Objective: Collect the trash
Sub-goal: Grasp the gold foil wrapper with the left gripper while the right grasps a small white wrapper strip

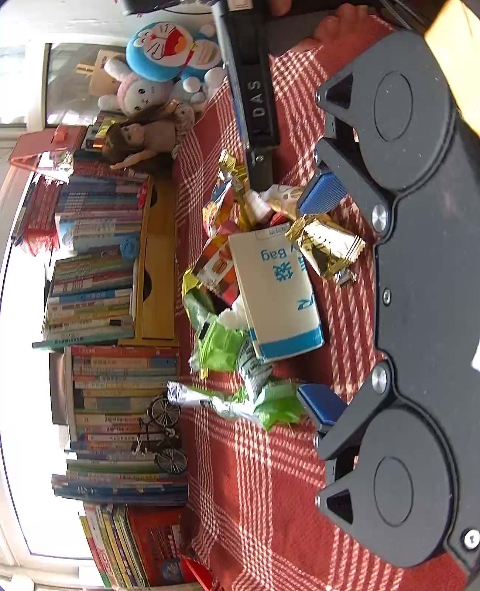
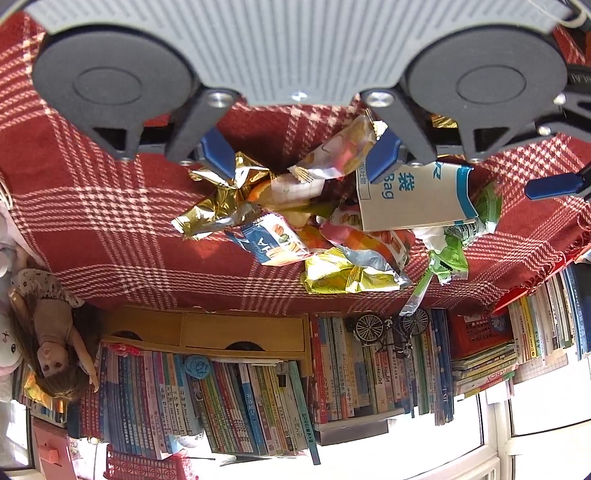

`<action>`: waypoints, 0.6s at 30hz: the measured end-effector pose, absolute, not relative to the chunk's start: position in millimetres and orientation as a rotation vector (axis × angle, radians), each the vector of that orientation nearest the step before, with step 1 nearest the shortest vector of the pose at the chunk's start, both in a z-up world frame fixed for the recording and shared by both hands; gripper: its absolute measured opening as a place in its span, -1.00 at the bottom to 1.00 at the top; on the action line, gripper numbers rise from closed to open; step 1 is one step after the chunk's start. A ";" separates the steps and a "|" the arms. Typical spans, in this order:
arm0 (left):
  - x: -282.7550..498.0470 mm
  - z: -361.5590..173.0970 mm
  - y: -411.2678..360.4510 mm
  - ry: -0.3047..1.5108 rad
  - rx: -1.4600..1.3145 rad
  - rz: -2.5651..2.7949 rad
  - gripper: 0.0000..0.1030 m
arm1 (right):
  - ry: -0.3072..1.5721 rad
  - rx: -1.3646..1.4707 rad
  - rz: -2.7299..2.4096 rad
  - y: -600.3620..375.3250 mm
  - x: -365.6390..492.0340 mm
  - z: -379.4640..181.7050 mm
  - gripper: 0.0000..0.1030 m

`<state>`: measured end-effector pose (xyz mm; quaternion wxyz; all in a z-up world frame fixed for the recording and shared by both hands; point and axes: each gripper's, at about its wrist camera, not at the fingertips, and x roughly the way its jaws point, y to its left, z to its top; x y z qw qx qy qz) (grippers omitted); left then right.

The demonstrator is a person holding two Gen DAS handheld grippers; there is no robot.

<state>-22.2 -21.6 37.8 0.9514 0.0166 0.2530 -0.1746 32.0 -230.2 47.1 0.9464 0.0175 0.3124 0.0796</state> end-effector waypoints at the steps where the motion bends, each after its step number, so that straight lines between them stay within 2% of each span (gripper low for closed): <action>1: -21.4 36.8 -27.1 0.520 0.051 -0.368 0.78 | 0.651 0.041 0.172 -231.0 35.9 48.1 0.56; 4: -17.9 34.7 -43.1 0.532 0.086 -0.410 0.61 | 0.672 0.058 0.191 -232.9 43.1 49.4 0.52; 9: -3.1 31.9 -65.4 0.555 0.112 -0.461 0.50 | 0.698 0.067 0.200 -237.1 44.7 45.6 0.52; 11: 3.2 29.2 -72.5 0.577 0.126 -0.471 0.37 | 0.701 0.071 0.191 -239.8 44.4 44.2 0.52; 12: 5.0 27.5 -73.6 0.593 0.124 -0.473 0.23 | 0.704 0.076 0.187 -241.7 44.2 43.6 0.52; 13: 7.8 25.7 -74.6 0.614 0.116 -0.478 -0.03 | 0.709 0.085 0.184 -244.2 44.4 43.0 0.52; 15: 12.5 22.7 -72.6 0.664 0.079 -0.490 -0.33 | 0.719 0.103 0.188 -247.9 44.9 42.3 0.52; 18: 9.0 25.4 -65.0 0.647 0.049 -0.480 -0.51 | 0.739 0.119 0.205 -249.4 46.7 40.6 0.52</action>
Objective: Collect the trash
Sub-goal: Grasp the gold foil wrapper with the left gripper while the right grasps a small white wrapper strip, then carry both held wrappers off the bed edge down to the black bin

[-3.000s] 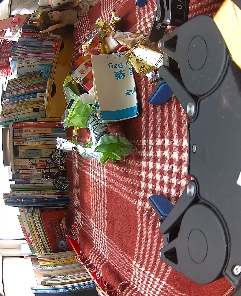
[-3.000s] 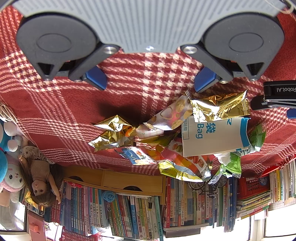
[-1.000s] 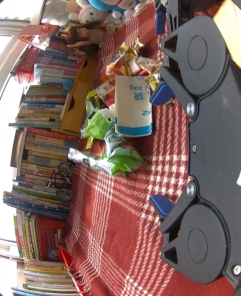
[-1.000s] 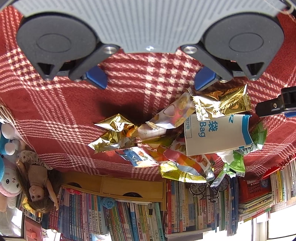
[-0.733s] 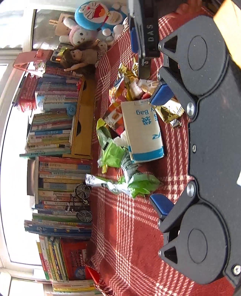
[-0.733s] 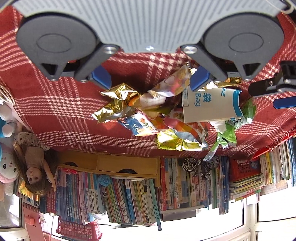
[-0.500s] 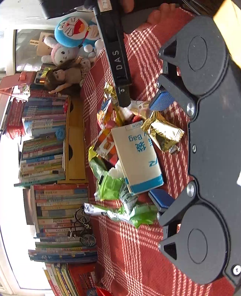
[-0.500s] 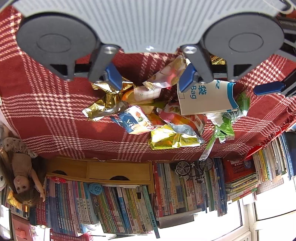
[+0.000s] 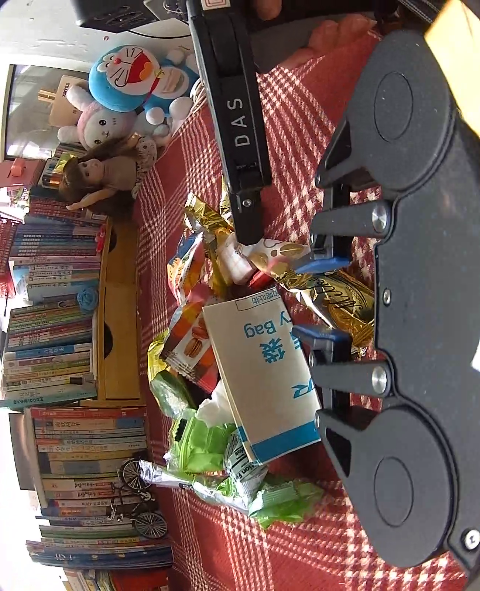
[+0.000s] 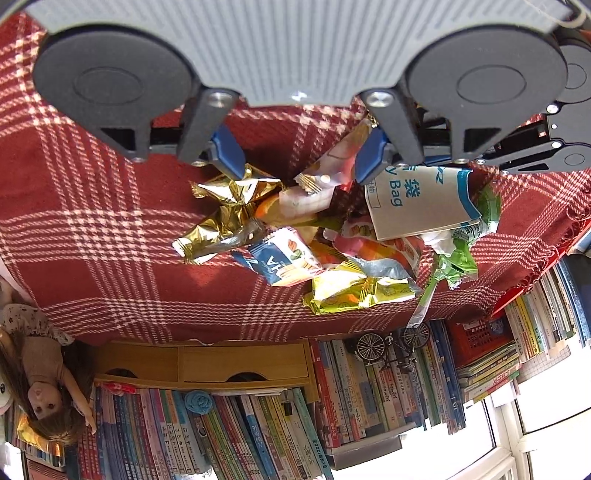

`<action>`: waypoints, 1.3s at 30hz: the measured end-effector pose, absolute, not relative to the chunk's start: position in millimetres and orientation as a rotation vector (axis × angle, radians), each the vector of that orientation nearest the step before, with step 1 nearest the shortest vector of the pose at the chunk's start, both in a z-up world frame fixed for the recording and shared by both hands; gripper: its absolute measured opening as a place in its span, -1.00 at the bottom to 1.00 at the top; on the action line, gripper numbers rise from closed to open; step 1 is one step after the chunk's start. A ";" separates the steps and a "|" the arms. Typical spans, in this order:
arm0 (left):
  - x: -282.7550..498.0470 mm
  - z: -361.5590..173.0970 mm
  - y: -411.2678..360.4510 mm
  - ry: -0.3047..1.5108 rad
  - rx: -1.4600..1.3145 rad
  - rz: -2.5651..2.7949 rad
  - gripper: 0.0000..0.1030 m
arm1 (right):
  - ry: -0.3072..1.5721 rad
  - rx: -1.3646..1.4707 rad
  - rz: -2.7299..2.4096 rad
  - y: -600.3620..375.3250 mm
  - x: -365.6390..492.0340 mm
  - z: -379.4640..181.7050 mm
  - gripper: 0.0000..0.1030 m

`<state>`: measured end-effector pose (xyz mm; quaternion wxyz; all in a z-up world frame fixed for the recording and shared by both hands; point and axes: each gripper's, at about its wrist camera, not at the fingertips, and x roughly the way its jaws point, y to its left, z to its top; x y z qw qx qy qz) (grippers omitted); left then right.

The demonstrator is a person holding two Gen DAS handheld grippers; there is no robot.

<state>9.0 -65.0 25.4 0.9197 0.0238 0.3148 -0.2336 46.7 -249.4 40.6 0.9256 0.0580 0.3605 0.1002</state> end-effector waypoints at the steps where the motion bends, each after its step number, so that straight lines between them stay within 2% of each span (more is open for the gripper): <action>1: 7.3 27.3 -62.2 0.645 0.042 -0.480 -0.54 | 0.744 0.119 0.214 -248.5 47.2 39.8 0.52; 4: 1.3 32.4 -54.6 0.632 0.031 -0.467 -0.61 | 0.755 0.116 0.231 -243.4 48.5 38.0 0.47; 9: -5.4 36.6 -45.6 0.616 0.042 -0.434 -0.65 | 0.782 0.146 0.233 -233.5 55.7 33.6 0.19; 13: -7.6 39.0 -36.9 0.615 0.007 -0.393 -0.66 | 0.803 0.181 0.229 -227.6 61.9 29.2 0.06; 18: -9.1 41.4 -24.4 0.626 -0.029 -0.369 -0.67 | 0.816 0.249 0.201 -222.2 65.5 26.7 -0.48; 28: -20.7 54.9 -16.0 0.614 -0.074 -0.337 -0.67 | 0.775 0.297 0.193 -235.3 41.4 40.9 -0.57; 39: -71.0 73.3 -8.0 0.597 -0.106 -0.371 -0.67 | 0.759 0.304 0.249 -240.8 -14.1 56.2 -0.63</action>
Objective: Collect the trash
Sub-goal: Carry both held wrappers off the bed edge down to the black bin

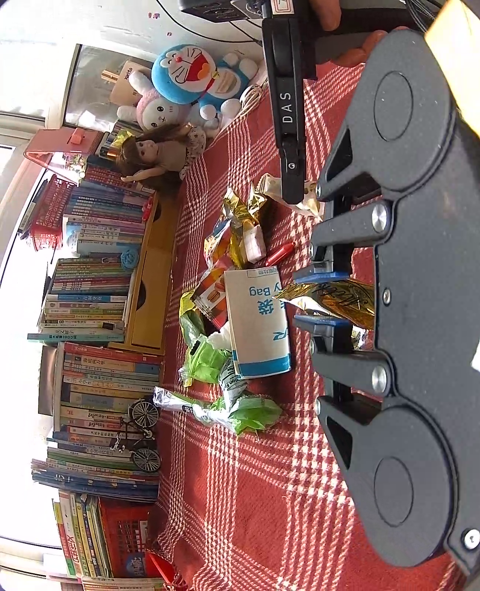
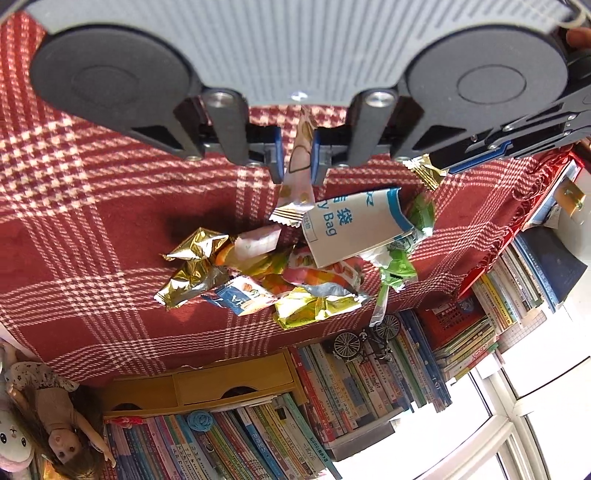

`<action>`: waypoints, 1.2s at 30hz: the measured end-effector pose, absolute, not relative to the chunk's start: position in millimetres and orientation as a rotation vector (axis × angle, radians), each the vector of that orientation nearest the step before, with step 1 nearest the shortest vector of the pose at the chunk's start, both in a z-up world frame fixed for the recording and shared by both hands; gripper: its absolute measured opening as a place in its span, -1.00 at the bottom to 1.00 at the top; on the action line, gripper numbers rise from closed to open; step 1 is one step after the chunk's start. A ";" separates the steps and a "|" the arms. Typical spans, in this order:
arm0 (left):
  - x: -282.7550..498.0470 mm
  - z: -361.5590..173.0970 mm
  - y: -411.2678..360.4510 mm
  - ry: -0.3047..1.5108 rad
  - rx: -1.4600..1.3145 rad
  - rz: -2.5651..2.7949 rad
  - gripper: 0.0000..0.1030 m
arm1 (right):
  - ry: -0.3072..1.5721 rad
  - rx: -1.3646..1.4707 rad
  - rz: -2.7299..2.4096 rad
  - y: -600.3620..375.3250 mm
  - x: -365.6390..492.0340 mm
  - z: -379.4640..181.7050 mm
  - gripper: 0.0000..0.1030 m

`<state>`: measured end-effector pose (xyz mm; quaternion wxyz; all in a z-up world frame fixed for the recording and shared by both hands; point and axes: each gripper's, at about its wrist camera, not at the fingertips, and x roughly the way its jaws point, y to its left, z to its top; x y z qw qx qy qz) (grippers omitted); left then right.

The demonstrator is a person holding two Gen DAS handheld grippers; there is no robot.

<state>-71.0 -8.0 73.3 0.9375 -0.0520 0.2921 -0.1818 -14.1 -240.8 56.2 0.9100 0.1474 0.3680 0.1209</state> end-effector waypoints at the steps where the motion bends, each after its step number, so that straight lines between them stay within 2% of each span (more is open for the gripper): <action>1: -76.8 74.4 -6.8 0.597 -0.110 -0.376 -0.67 | 0.761 0.302 0.258 -240.5 -21.7 57.3 -0.63; 12: -159.8 71.0 13.3 0.633 -0.170 -0.437 -0.67 | 0.822 0.266 0.342 -232.3 -105.8 44.5 -0.63; 20: -204.9 40.6 13.6 0.728 -0.127 -0.457 -0.67 | 0.937 0.234 0.365 -220.4 -156.8 3.4 -0.63; 36: -195.1 -46.4 -2.5 1.005 -0.093 -0.415 -0.67 | 1.133 0.254 0.331 -214.0 -166.3 -66.9 -0.56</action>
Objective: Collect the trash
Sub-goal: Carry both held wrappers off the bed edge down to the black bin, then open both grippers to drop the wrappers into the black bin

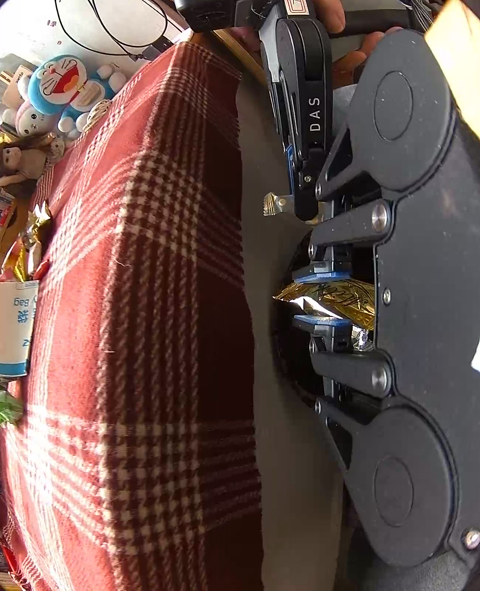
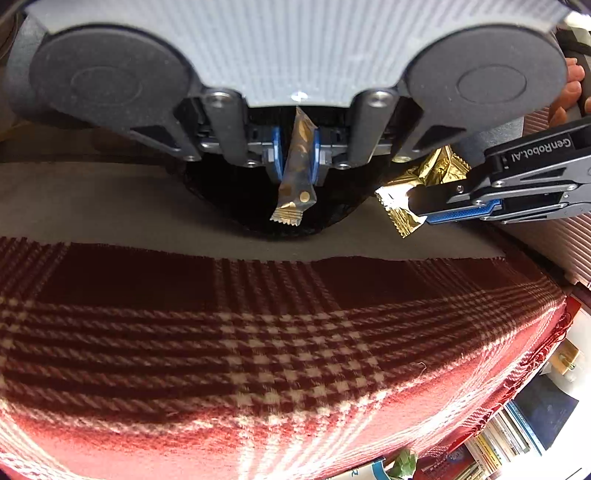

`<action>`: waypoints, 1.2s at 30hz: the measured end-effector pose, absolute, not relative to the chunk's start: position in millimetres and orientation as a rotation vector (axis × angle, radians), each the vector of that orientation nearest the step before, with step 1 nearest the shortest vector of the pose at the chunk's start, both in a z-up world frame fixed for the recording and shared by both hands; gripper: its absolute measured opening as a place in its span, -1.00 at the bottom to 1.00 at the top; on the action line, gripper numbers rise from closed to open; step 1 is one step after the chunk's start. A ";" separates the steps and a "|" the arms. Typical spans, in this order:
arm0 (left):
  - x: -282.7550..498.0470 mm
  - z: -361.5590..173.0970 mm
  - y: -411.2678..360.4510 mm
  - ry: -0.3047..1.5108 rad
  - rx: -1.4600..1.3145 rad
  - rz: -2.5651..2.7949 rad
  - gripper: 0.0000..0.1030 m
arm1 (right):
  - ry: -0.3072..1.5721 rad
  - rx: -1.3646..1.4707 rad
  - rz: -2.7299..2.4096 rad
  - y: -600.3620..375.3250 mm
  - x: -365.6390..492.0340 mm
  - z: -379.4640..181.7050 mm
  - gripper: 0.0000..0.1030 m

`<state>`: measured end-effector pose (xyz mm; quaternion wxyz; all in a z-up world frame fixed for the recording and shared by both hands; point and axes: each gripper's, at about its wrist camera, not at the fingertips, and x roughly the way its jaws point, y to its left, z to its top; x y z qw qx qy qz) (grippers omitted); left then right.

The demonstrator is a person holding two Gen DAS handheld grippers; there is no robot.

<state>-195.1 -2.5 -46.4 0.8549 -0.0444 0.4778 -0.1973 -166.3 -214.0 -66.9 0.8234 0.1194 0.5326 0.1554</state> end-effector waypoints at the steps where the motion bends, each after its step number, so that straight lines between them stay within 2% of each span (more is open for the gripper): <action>1: -194.3 -49.3 -3.2 1.012 -0.092 -0.412 -0.67 | 1.138 0.255 0.328 -212.9 -164.4 -68.6 -0.55; 8: -186.5 -57.4 -6.8 1.039 -0.090 -0.411 -0.65 | 1.152 0.252 0.324 -206.3 -154.9 -74.1 -0.42; 9: -185.5 -57.7 -7.0 1.041 -0.092 -0.410 -0.65 | 1.153 0.250 0.321 -205.6 -153.8 -74.3 -0.21; 11: -183.7 -57.9 -7.1 1.050 -0.097 -0.408 -0.50 | 1.157 0.250 0.320 -205.2 -152.0 -74.3 -0.06; 13: -182.9 -58.3 -5.8 1.052 -0.101 -0.409 -0.21 | 1.161 0.251 0.324 -203.9 -149.9 -75.0 0.02; 18: -181.9 -58.9 -6.4 1.054 -0.093 -0.401 -0.06 | 1.158 0.248 0.334 -203.5 -147.7 -75.7 0.07; 25: -182.7 -54.7 -6.7 1.033 -0.064 -0.389 0.05 | 1.151 0.246 0.340 -206.1 -147.9 -67.8 0.15; 29: -187.0 -35.3 -4.2 0.997 -0.044 -0.397 0.06 | 1.113 0.220 0.359 -206.0 -152.6 -54.1 0.21; 32: -191.9 -9.5 2.1 0.921 -0.031 -0.429 0.23 | 1.052 0.182 0.394 -206.8 -159.6 -32.2 0.30; 36: -190.1 29.5 7.6 0.780 -0.001 -0.442 0.56 | 0.927 0.145 0.439 -214.3 -164.2 7.1 0.48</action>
